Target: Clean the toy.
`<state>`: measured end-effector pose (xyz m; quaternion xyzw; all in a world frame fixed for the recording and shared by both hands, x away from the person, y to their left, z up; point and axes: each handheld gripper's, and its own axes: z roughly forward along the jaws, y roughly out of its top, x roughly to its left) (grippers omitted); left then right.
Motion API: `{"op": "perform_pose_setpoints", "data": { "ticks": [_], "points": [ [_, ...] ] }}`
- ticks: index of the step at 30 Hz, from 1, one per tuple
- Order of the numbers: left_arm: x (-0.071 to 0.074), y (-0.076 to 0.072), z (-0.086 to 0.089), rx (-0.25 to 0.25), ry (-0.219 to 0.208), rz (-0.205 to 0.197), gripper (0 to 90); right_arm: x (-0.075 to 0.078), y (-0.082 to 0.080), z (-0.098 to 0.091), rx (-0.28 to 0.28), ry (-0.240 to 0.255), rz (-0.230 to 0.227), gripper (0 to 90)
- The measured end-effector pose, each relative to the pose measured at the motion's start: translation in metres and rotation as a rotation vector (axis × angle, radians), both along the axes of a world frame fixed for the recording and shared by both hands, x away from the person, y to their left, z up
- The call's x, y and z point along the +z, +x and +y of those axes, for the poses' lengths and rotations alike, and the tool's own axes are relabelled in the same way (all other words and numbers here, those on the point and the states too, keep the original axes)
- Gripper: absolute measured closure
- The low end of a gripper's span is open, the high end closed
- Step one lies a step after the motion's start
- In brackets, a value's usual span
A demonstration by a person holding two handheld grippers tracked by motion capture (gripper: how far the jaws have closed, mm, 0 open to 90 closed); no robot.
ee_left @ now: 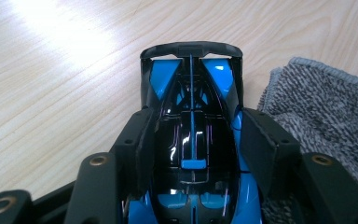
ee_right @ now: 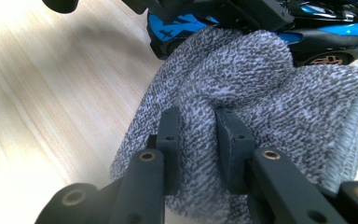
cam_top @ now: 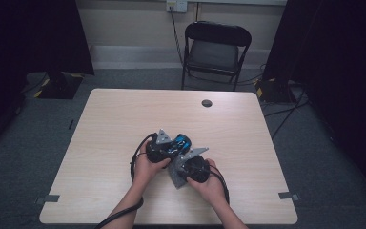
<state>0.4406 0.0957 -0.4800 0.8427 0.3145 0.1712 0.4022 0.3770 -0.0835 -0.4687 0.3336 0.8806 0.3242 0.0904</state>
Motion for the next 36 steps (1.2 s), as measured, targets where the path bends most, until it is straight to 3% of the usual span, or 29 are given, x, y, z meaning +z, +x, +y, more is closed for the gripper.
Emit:
{"op": "perform_pose_setpoints", "data": {
  "ticks": [18, 28, 32, 35, 36],
  "points": [
    [-0.001, -0.001, -0.001, 0.004, -0.016, 0.008, 45.8, 0.0, -0.008, 0.009, 0.057, 0.03, 0.028, 72.9],
    [-0.001, -0.002, 0.0, 0.011, -0.018, 0.012, 45.6, 0.001, -0.018, 0.022, 0.123, 0.034, 0.031, 72.9],
    [0.001, 0.0, 0.0, 0.008, -0.034, 0.043, 39.7, 0.001, -0.024, 0.028, 0.152, 0.036, 0.031, 72.9],
    [0.002, 0.0, -0.004, 0.0, -0.029, 0.062, 32.9, 0.002, -0.027, 0.031, 0.171, 0.031, 0.026, 72.9],
    [0.002, 0.0, -0.005, -0.001, -0.009, 0.054, 32.2, 0.002, -0.027, 0.031, 0.173, 0.028, 0.025, 72.9]
  ]
}}
